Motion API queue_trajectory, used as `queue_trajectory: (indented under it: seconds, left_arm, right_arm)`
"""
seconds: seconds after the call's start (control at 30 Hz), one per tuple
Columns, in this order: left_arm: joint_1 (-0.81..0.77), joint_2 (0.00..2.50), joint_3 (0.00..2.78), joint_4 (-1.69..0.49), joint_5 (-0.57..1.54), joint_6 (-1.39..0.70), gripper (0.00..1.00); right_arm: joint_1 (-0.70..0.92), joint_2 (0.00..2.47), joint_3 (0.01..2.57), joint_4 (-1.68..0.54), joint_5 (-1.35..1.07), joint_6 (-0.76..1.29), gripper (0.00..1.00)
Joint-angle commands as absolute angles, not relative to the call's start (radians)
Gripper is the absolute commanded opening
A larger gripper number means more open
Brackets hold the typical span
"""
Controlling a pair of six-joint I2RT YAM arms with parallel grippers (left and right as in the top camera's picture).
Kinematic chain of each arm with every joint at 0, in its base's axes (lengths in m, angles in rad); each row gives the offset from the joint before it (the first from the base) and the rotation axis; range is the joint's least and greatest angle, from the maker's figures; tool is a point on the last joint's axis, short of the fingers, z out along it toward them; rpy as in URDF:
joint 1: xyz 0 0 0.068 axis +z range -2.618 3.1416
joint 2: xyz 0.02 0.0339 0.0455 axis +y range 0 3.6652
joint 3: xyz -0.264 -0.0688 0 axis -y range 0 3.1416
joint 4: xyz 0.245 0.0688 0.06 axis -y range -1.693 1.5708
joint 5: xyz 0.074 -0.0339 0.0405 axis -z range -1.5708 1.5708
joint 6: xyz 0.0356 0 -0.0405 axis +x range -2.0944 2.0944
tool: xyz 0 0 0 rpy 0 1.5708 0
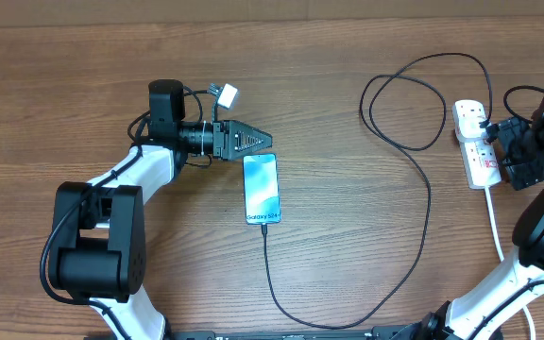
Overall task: Plug charger to phone and switch on socket
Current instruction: 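Press the orange switch beside the charger with the right gripper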
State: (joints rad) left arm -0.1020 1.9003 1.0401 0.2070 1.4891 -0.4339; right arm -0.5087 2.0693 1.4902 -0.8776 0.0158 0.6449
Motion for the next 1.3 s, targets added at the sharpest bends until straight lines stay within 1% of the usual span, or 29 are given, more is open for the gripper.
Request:
queue_trajectory:
  seconds: [0.0,0.27,0.5,0.6,0.7,0.87,0.97,1.07,1.13,1.27]
  left_arm:
    - [-0.100,1.890,1.051,0.210,1.508,-0.411,1.00]
    - [-0.100,1.890,1.051,0.210,1.508,-0.411,1.00]
    - [-0.100,1.890,1.051,0.210,1.504,-0.411,1.00]
    - [-0.100,1.890,1.051,0.210,1.460,-0.411,0.99]
    - [-0.100,1.890,1.051,0.210,1.340,-0.411,1.00]
    - [-0.100,1.890,1.051,0.210,1.019,-0.411,1.00]
    - [-0.100,1.890,1.051,0.210,0.811,-0.411,1.00]
    - [-0.100,1.890,1.051,0.210,0.593,-0.411,1.00]
    - [-0.100,1.890,1.051,0.210,0.464,-0.411,1.00]
    - [-0.100,1.890,1.051,0.209,0.279,-0.411,1.00]
  right_arm:
    - [-0.424,2.085,1.472,-0.892,-0.125,0.593,1.00]
    - [-0.364,2.085,1.472,-0.891,-0.076,0.593,1.00]
    - [-0.359,2.085,1.472,-0.895,-0.076,0.593,1.00]
    - [-0.359,2.085,1.472,-0.895,-0.076,0.593,1.00]
    - [-0.359,2.085,1.472,-0.895,-0.072,0.593,1.00]
    - [-0.359,2.085,1.472,-0.905,-0.044,0.591,1.00]
    - [-0.360,2.085,1.472,-0.930,-0.044,0.541,1.00]
    - [-0.360,2.085,1.472,-0.956,-0.047,0.446,1.00]
    - [-0.360,2.085,1.472,-0.965,-0.046,0.430,1.00]
    - [-0.366,2.081,1.473,-0.982,-0.047,0.406,1.00]
